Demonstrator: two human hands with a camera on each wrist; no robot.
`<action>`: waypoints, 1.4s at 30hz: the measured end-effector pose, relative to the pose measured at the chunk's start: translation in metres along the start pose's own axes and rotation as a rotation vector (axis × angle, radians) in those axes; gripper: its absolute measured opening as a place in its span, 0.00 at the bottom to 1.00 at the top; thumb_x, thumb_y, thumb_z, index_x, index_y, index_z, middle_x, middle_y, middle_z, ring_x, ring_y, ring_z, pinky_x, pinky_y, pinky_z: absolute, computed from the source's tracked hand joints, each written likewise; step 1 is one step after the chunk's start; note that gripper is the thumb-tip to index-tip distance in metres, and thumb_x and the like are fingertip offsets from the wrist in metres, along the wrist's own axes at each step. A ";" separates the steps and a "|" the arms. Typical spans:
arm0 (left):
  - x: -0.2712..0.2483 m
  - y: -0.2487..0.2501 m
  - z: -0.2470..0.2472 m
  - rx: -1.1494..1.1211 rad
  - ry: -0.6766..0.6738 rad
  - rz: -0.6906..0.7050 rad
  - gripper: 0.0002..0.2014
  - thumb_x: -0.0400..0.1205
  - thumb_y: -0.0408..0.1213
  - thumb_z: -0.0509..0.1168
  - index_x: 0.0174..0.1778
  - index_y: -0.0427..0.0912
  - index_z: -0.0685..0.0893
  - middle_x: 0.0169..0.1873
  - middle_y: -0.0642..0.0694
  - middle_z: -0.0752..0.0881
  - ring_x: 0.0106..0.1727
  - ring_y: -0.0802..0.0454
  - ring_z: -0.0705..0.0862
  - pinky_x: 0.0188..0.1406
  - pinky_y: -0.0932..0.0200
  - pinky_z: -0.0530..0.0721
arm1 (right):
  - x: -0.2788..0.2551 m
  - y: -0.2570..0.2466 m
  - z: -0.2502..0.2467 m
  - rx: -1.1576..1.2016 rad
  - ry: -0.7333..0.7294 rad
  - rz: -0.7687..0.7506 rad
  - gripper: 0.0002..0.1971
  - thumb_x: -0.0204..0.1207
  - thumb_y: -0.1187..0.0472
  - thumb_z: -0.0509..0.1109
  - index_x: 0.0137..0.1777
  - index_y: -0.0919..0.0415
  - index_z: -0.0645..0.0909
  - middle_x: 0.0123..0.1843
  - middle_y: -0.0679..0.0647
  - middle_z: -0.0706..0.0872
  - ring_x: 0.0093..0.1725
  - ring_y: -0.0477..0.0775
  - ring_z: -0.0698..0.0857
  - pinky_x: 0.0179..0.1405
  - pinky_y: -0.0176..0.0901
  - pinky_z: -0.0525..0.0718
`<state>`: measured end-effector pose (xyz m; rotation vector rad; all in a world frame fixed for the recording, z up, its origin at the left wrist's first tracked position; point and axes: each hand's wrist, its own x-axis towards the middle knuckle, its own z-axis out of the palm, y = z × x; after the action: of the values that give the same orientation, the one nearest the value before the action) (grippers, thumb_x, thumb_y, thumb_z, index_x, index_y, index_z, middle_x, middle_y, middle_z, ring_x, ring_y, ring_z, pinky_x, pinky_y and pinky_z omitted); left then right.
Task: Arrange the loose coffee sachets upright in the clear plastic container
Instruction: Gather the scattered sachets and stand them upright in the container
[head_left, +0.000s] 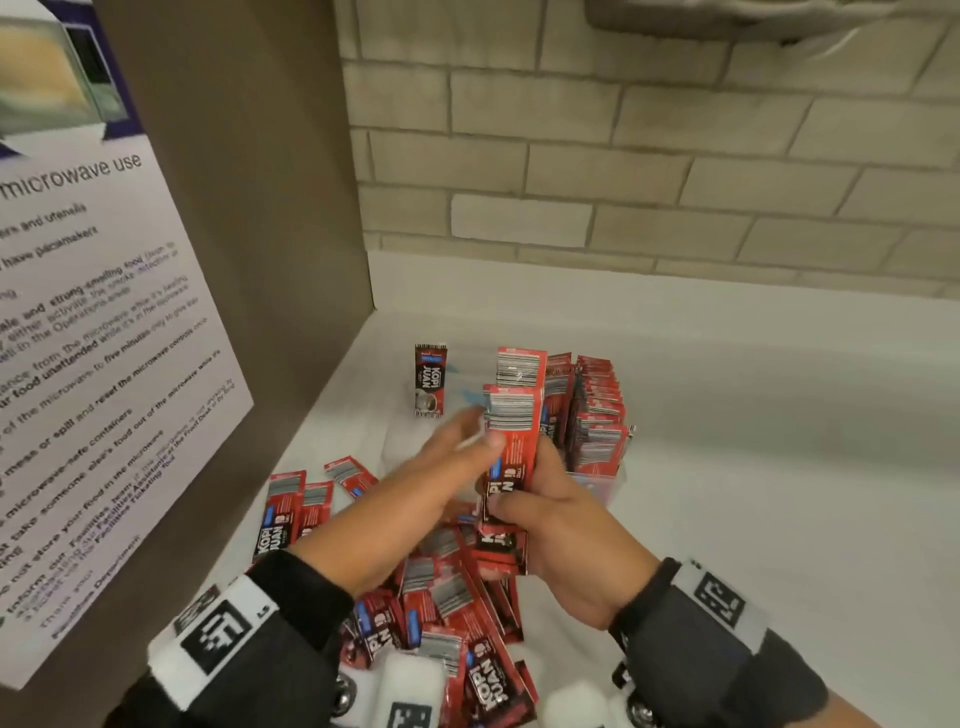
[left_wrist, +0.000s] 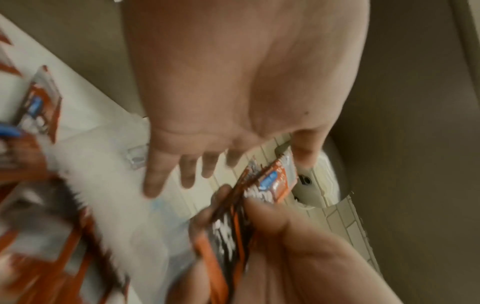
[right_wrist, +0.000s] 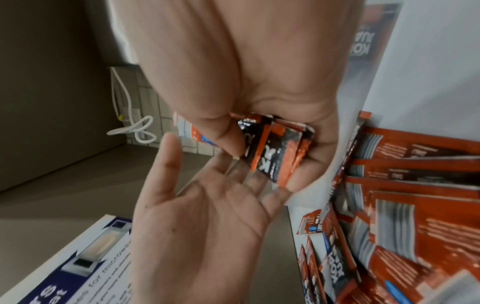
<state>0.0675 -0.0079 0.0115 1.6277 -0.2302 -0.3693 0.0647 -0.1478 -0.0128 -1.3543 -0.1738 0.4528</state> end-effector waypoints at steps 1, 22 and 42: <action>0.003 0.001 -0.009 -0.026 0.005 0.067 0.33 0.71 0.67 0.64 0.73 0.75 0.63 0.72 0.57 0.76 0.71 0.55 0.77 0.72 0.44 0.73 | 0.002 -0.001 0.001 0.025 -0.027 0.008 0.26 0.78 0.75 0.59 0.64 0.42 0.70 0.56 0.57 0.83 0.55 0.57 0.84 0.53 0.56 0.85; 0.031 -0.013 -0.019 -0.058 0.265 0.405 0.15 0.82 0.53 0.59 0.66 0.66 0.73 0.66 0.61 0.76 0.66 0.64 0.78 0.63 0.62 0.79 | 0.026 -0.003 0.032 -0.132 0.130 -0.047 0.21 0.75 0.77 0.59 0.64 0.57 0.67 0.58 0.71 0.79 0.51 0.62 0.84 0.54 0.62 0.83; 0.029 0.005 0.000 -0.231 0.554 0.576 0.26 0.80 0.32 0.67 0.66 0.65 0.71 0.53 0.53 0.85 0.51 0.62 0.87 0.50 0.63 0.84 | 0.043 -0.001 0.023 -0.881 0.401 -0.632 0.25 0.74 0.74 0.63 0.70 0.57 0.70 0.56 0.52 0.72 0.58 0.49 0.74 0.61 0.39 0.77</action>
<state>0.0944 -0.0186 0.0135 1.3055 -0.2117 0.4764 0.0952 -0.1091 -0.0125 -2.0984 -0.4841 -0.4997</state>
